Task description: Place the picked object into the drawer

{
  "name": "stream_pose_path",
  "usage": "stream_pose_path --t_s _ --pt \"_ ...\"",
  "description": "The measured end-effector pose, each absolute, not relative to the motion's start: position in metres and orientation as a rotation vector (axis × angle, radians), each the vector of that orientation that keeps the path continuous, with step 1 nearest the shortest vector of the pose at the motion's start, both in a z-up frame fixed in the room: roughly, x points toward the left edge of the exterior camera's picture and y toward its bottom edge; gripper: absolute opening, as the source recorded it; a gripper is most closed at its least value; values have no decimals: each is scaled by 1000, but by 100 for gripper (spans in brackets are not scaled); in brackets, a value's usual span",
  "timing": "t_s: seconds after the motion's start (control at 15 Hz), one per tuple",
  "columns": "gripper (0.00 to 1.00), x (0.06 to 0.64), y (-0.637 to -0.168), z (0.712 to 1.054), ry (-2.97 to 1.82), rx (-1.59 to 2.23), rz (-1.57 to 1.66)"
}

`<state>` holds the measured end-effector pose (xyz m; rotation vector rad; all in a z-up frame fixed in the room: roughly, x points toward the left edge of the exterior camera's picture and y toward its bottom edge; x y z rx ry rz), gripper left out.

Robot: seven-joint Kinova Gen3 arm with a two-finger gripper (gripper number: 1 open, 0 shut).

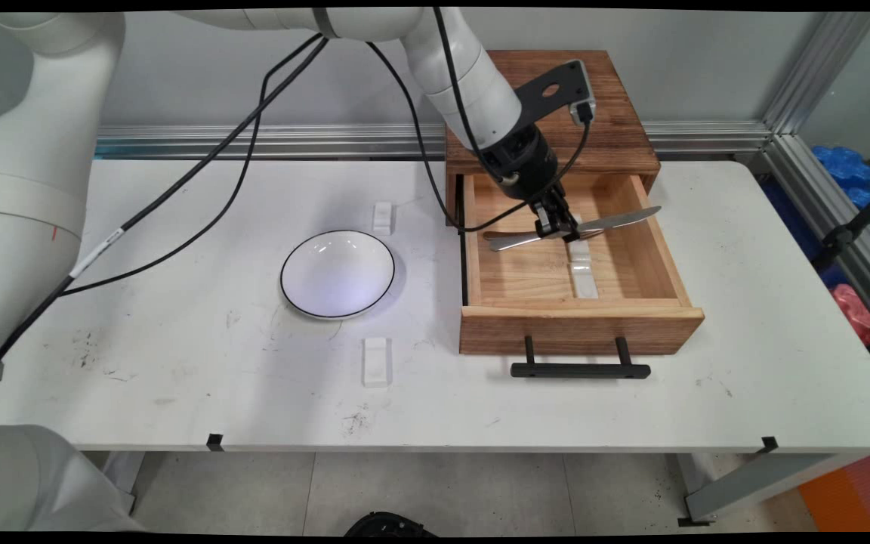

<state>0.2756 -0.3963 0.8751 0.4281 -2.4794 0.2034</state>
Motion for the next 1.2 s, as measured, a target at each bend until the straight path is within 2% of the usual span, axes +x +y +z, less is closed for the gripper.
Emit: stream_pose_path --t_s 1.2 --pt "0 259 -399 843 -2498 460 147"
